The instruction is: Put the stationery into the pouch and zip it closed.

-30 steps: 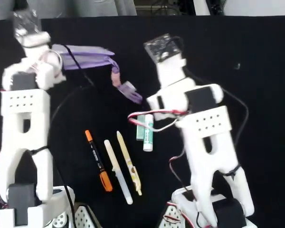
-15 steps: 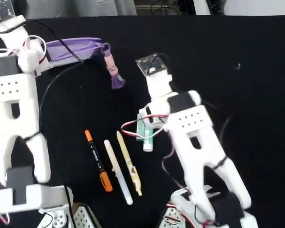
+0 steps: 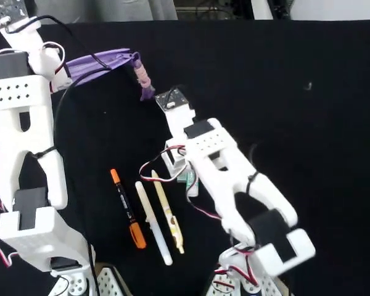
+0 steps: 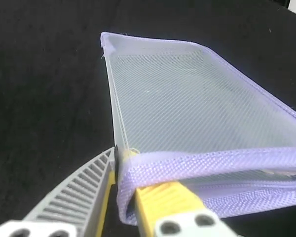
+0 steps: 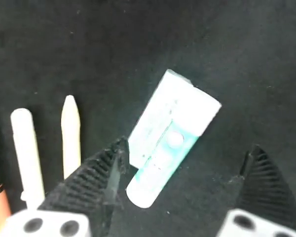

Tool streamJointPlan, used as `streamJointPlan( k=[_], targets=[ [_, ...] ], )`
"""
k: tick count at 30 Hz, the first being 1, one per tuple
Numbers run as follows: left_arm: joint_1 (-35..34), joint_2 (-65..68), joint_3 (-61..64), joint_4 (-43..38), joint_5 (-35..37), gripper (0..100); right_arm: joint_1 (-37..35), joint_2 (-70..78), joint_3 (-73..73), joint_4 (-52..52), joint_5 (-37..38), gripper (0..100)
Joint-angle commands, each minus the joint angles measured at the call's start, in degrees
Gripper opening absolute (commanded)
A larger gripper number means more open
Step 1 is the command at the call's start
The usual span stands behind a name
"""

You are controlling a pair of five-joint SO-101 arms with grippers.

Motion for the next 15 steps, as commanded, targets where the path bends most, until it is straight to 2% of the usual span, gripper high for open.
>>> streamJointPlan(
  k=[1, 6, 10, 15],
  targets=[
    [-0.9, 0.0, -2.9, 0.7, 0.8, 3, -1.1, 3.6, -0.9, -2.5, -0.5, 28.3],
    [-1.1, 0.1, -2.8, 0.8, 0.7, 3, -1.0, 8.8, -3.6, -3.2, -0.1, 12.5],
    [-1.1, 0.1, -2.7, 0.9, 0.5, 3, 2.6, 10.9, -5.5, -3.1, 0.0, 0.8],
    [-0.7, -0.4, -1.0, 0.8, 0.6, 3, 8.2, 10.6, -8.6, -0.5, 0.0, 1.1]
  ],
)
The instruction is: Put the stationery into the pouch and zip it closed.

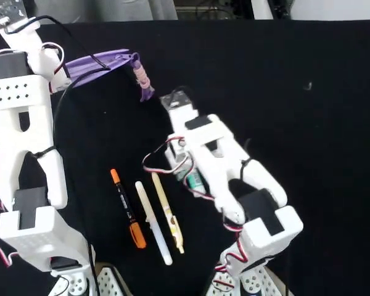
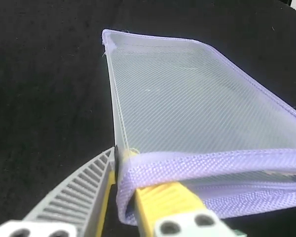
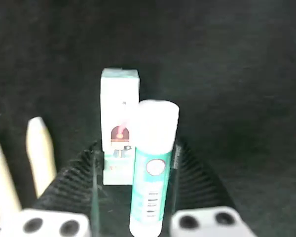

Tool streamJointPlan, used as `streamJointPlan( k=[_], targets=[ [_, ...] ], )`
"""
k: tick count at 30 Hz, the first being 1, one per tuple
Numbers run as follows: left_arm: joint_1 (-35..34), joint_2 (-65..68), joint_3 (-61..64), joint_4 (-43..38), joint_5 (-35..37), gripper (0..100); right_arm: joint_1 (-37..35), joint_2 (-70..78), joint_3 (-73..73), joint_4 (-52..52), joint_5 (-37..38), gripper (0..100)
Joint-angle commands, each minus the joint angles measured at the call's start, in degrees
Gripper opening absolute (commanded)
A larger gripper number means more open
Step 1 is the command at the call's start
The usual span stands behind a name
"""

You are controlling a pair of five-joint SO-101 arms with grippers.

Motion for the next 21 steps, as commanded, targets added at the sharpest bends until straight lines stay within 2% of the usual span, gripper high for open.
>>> streamJointPlan(
  k=[1, 4, 8, 13, 21],
  targets=[
    [-0.3, -0.7, -1.0, 0.4, 0.7, 3, 5.5, -0.7, -5.3, 3.3, 0.0, 1.1],
    [-0.2, -0.7, -1.4, 0.5, 0.8, 3, 8.1, -3.6, -8.3, 7.2, 0.2, 1.1],
    [3.4, -0.9, -1.6, 0.8, 0.8, 3, 10.8, -11.7, -9.5, 8.0, 4.0, 1.1],
    [9.2, -0.3, -8.7, 7.5, 0.8, 3, 11.8, -25.5, -9.3, 7.8, 4.4, 1.1],
    [13.8, -0.2, -20.4, 17.2, 0.9, 3, 11.7, -41.2, -9.3, 3.8, 4.0, 1.1]
  ],
)
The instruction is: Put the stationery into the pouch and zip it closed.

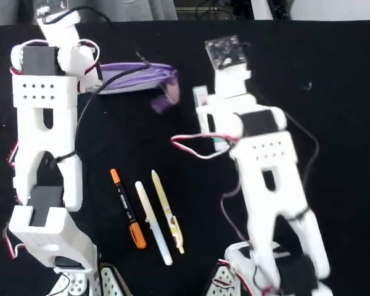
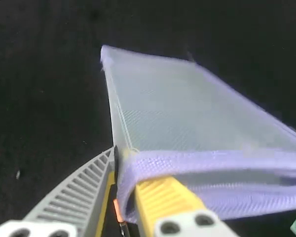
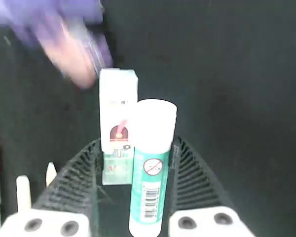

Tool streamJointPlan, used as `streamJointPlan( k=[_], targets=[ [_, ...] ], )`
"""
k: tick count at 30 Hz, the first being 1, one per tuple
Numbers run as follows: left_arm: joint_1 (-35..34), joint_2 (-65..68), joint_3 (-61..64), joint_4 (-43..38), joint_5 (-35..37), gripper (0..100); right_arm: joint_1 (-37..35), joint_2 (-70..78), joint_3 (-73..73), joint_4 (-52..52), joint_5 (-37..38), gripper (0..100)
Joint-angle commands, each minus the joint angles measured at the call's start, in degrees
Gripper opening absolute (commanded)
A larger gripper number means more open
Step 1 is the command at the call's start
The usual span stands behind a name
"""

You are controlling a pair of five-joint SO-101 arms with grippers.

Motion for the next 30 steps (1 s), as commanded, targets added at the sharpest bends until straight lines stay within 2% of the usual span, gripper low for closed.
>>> streamJointPlan(
  k=[1, 6, 11, 16, 23, 30],
  targets=[
    [2.9, -0.4, -6.5, 3.0, 0.5, 3, 0.8, -10.1, -2.8, -4.6, -0.2, 1.1],
    [4.5, -0.4, -4.6, 3.0, 0.6, 3, 0.2, -15.5, -2.7, -11.3, -0.8, 1.1],
    [4.4, -0.4, -3.6, 2.9, 2.3, 3, -5.3, -16.0, 0.1, -20.7, -5.1, 1.1],
    [4.3, -0.7, -2.7, 2.9, 2.5, 3, -11.2, -16.4, 8.9, -38.4, -5.0, 1.1],
    [4.1, -0.6, -2.5, 2.9, 2.5, 3, -14.5, -16.2, 19.8, -62.8, -5.0, 1.1],
    [4.2, -0.6, -2.5, 2.9, 2.5, 3, -17.1, -15.9, 22.5, -68.7, -5.0, 1.1]
  ],
)
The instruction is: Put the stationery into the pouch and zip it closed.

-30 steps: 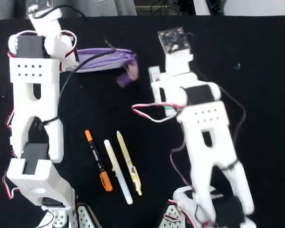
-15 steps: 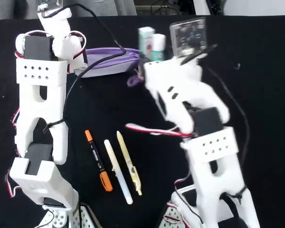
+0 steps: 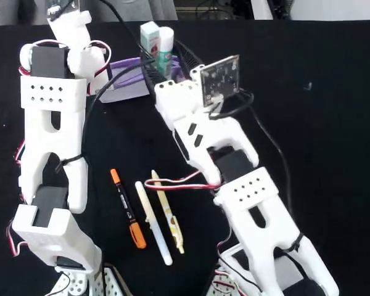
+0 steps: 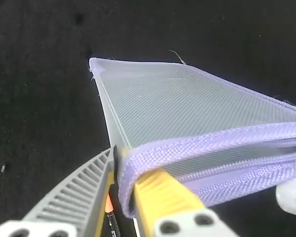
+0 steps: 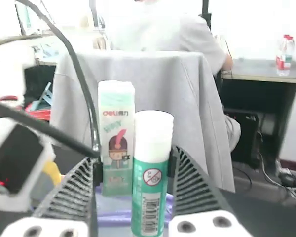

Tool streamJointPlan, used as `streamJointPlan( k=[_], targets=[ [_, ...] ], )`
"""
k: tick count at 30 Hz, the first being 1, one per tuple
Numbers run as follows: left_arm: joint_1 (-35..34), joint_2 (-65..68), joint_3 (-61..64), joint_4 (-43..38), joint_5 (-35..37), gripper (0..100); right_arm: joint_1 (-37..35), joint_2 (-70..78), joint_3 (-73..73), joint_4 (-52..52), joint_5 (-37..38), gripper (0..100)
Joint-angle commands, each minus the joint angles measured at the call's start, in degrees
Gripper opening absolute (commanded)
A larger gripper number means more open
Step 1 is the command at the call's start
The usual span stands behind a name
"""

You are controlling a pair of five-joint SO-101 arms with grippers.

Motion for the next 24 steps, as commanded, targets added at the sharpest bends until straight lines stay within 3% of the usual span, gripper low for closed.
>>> streamJointPlan(
  k=[1, 5, 15, 24],
  targets=[
    [0.6, -0.6, -0.5, 0.3, 0.4, 3, -2.6, -2.0, 0.9, -6.1, -0.3, 1.1],
    [0.6, -0.5, -0.4, 0.3, 0.3, 3, -3.0, -2.0, 3.5, -15.0, -0.3, 1.1],
    [0.4, -0.4, 0.6, 0.3, 0.3, 3, -3.9, 4.2, 4.5, -23.6, -0.3, 1.1],
    [-1.6, -0.4, 1.7, -0.4, 0.4, 3, -6.2, 8.0, 7.8, -24.3, -0.3, 1.1]
  ],
)
